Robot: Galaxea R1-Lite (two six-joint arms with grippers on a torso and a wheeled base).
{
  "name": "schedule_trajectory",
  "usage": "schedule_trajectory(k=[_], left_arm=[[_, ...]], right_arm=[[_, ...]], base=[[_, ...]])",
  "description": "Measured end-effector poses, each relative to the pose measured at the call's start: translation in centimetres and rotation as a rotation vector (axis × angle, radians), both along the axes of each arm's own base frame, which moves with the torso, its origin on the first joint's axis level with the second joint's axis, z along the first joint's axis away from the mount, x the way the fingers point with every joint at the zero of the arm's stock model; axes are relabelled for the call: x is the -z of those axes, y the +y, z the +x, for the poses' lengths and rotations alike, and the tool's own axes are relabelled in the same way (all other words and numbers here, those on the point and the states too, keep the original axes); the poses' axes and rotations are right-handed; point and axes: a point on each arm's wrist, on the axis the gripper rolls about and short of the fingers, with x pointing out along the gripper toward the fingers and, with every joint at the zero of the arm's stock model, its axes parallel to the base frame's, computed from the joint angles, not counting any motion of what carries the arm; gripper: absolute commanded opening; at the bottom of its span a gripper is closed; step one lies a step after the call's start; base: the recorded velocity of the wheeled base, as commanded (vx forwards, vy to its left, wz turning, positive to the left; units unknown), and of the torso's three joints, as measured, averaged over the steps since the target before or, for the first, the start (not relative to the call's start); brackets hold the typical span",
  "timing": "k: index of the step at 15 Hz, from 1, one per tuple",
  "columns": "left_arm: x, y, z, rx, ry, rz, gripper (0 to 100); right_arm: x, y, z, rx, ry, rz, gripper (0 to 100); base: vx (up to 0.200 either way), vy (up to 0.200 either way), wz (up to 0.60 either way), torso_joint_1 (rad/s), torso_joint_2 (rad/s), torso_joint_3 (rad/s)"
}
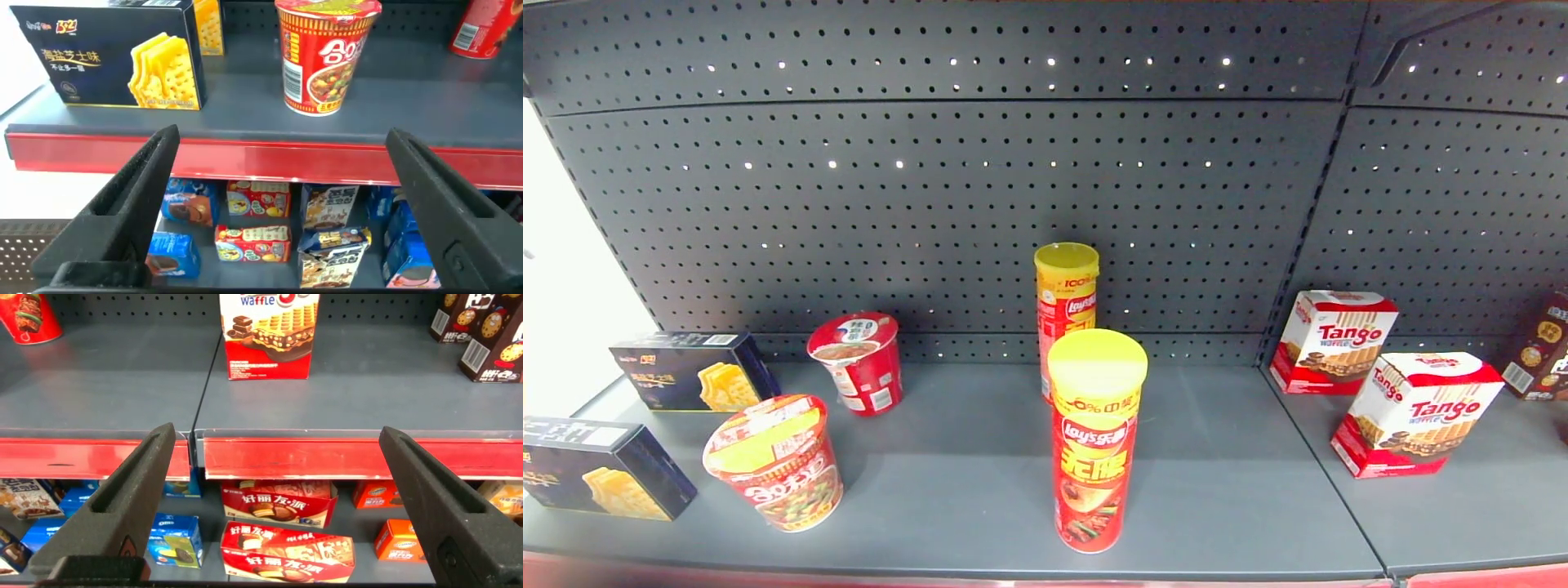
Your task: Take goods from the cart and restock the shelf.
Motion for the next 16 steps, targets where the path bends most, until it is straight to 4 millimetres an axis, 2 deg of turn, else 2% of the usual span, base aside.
schedule_trajectory(k=[2,3,4,5,7,10,13,16], left_arm=[[0.0,0.0,0.0,0.0,0.0,0.0,100],[0.0,0.0,0.0,0.0,0.0,0.0,100],[0.0,0.0,0.0,0.001,0.0,0.001,100],[0.0,0.0,0.0,0.0,0.0,0.0,100],[0.0,0.0,0.0,0.002,0.0,0.001,100],[0.0,0.0,0.0,0.0,0.0,0.0,100],[0.0,0.0,0.0,0.001,0.0,0.001,100],[0.0,0.0,0.0,0.001,0.0,0.0,100]], right_arm=[[0.0,0.0,0.0,0.012,-0.003,0.008,100],[-0.6,0.0,-0.1,0.022,-0.035,0.009,100],[-2.0,-0.1,-0.4,0.031,-0.1,0.009,100],[-4.0,-0.1,-0.9,0.042,-0.163,0.01,100],[-9.6,-0.3,-2.2,0.031,-0.25,0.01,100],[-14.8,-0.8,-3.1,-0.137,-0.123,-0.041,100],[-19.0,-0.8,-1.1,-0.27,-0.08,-0.103,100],[-20.8,0.4,3.0,-0.465,0.018,-0.134,100]], base=[[0.0,0.0,0.0,0.0,0.0,0.0],[0.0,0.0,0.0,0.0,0.0,0.0],[0.0,0.0,0.0,0.0,0.0,0.0],[0.0,0.0,0.0,0.0,0.0,0.0],[0.0,0.0,0.0,0.0,0.0,0.0],[0.0,0.0,0.0,0.0,0.0,0.0],[0.0,0.0,0.0,0.0,0.0,0.0],[0.0,0.0,0.0,0.0,0.0,0.0]])
